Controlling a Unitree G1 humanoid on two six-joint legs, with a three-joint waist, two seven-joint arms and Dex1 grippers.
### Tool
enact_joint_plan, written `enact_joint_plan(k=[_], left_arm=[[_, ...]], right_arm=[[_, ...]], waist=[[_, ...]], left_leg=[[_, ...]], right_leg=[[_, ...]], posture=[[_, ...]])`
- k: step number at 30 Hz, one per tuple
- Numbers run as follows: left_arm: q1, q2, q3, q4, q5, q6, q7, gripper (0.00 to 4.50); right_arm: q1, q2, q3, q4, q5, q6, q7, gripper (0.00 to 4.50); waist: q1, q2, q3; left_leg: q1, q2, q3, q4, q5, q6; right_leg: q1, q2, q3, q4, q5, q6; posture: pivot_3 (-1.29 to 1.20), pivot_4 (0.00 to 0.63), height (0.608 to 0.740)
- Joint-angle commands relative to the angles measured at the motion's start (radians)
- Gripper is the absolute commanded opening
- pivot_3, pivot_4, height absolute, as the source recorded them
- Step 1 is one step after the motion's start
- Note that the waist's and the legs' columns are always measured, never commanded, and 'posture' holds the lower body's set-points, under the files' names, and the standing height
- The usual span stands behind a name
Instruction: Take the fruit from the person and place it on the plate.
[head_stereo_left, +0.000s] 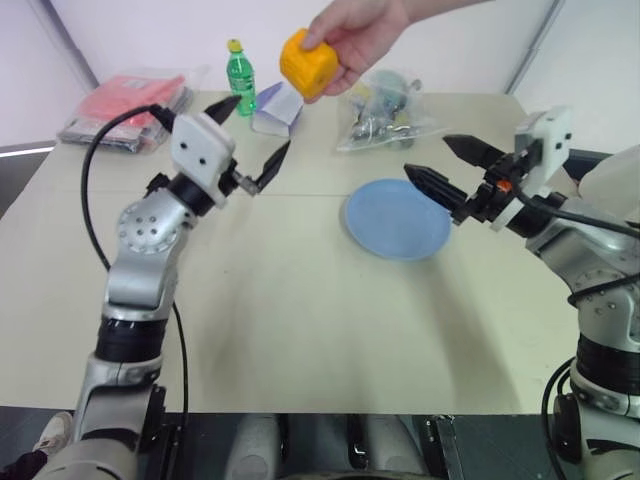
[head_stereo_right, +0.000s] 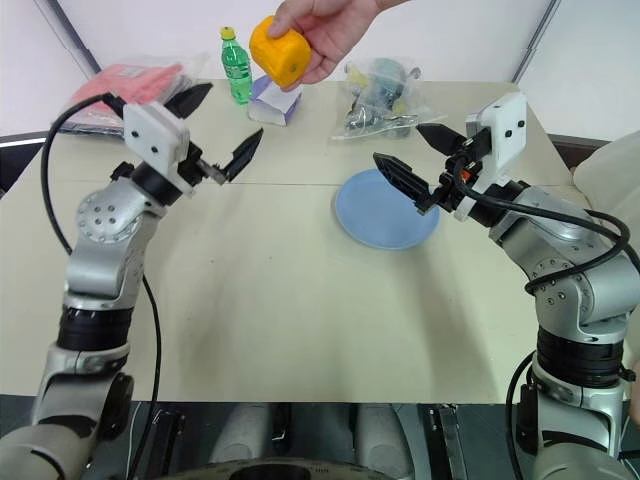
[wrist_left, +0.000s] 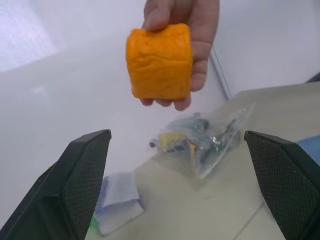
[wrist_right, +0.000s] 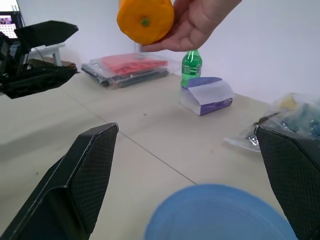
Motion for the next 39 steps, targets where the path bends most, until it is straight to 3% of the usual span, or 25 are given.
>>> enact_joint_plan(k=[1,30,33,36,37,39], left_arm=[[-0.073,-0.027,0.019,0.081,0.000,-0.079,0.015,4.50],[-0.374,-0.146,0.024,0.606,-0.036,-0.340,-0.109,4.50],[-0.389,-0.153,0.027,0.636,-0.037,-0.354,-0.117,3.68],[-0.402,-0.157,0.029,0.665,-0.038,-0.367,-0.124,2.19],[-0.408,-0.158,0.030,0.674,-0.038,-0.371,-0.126,1.90],[-0.419,-0.164,0.035,0.688,-0.046,-0.372,-0.132,1.86]], right_arm=[[-0.011,0.001,0.003,-0.034,-0.006,-0.025,-0.006,4.45],[0.013,-0.020,0.014,-0.076,-0.007,-0.017,-0.039,4.45],[0.015,-0.019,0.013,-0.081,-0.005,-0.016,-0.043,4.50],[0.017,-0.020,0.012,-0.085,-0.005,-0.016,-0.047,4.50],[0.018,-0.020,0.012,-0.086,-0.005,-0.015,-0.048,4.50],[0.016,-0.020,0.011,-0.087,-0.004,-0.013,-0.051,4.50]], waist=[[0.003,0.000,0.000],[0.003,0.000,0.000],[0.003,0.000,0.000],[0.003,0.000,0.000],[0.003,0.000,0.000],[0.002,0.000,0.000]], left_leg=[[0.000,0.000,0.000,0.000,0.000,0.000],[0.000,0.000,0.000,0.000,0.000,0.000],[0.000,0.000,0.000,0.000,0.000,0.000],[0.000,0.000,0.000,0.000,0.000,0.000],[0.000,0.000,0.000,0.000,0.000,0.000],[0.000,0.000,0.000,0.000,0.000,0.000]], right_leg=[[0.000,0.000,0.000,0.000,0.000,0.000],[0.000,0.000,0.000,0.000,0.000,0.000],[0.000,0.000,0.000,0.000,0.000,0.000],[0.000,0.000,0.000,0.000,0.000,0.000],[0.000,0.000,0.000,0.000,0.000,0.000],[0.000,0.000,0.000,0.000,0.000,0.000]], posture=[[0.00,0.150,0.731],[0.00,0.150,0.731],[0.00,0.150,0.731],[0.00,0.150,0.731],[0.00,0.150,0.731],[0.00,0.150,0.731]])
